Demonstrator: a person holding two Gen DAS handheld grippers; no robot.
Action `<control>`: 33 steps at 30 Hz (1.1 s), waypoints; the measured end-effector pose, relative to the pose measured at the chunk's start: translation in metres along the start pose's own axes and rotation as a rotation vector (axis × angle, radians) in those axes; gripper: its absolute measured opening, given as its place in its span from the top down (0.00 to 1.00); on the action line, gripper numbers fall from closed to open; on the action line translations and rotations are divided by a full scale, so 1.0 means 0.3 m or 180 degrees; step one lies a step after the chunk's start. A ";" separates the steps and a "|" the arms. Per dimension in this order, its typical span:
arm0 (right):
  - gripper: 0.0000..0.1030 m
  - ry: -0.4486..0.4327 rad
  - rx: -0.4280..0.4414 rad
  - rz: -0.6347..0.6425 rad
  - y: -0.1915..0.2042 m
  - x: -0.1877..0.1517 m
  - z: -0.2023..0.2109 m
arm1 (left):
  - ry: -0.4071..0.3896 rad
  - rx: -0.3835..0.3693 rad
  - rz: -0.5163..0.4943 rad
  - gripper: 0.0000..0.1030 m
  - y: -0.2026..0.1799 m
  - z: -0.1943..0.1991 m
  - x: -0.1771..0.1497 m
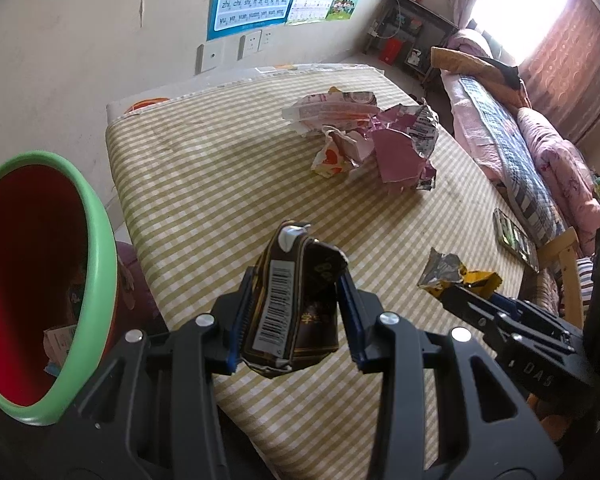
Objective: Collect trash
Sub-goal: 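Carry the brown wrapper and gold wrapper together over the red bin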
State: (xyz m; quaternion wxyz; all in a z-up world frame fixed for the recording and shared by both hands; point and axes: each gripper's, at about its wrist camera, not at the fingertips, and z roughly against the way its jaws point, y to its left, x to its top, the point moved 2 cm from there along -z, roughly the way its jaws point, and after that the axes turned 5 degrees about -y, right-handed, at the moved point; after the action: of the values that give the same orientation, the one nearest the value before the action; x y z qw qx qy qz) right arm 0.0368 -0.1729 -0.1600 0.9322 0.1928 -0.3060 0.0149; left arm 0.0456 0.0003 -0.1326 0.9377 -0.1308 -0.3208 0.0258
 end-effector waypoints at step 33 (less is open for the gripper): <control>0.60 0.0065 0.0120 0.0147 0.101 -0.020 -0.001 | -0.0102 -0.0011 0.0285 0.63 0.095 0.051 0.003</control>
State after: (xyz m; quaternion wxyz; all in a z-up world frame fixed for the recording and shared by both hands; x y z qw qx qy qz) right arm 0.0277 -0.1443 -0.1531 0.9309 0.2030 -0.3005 0.0441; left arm 0.0382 0.0315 -0.1279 0.9301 -0.1462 -0.3297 0.0692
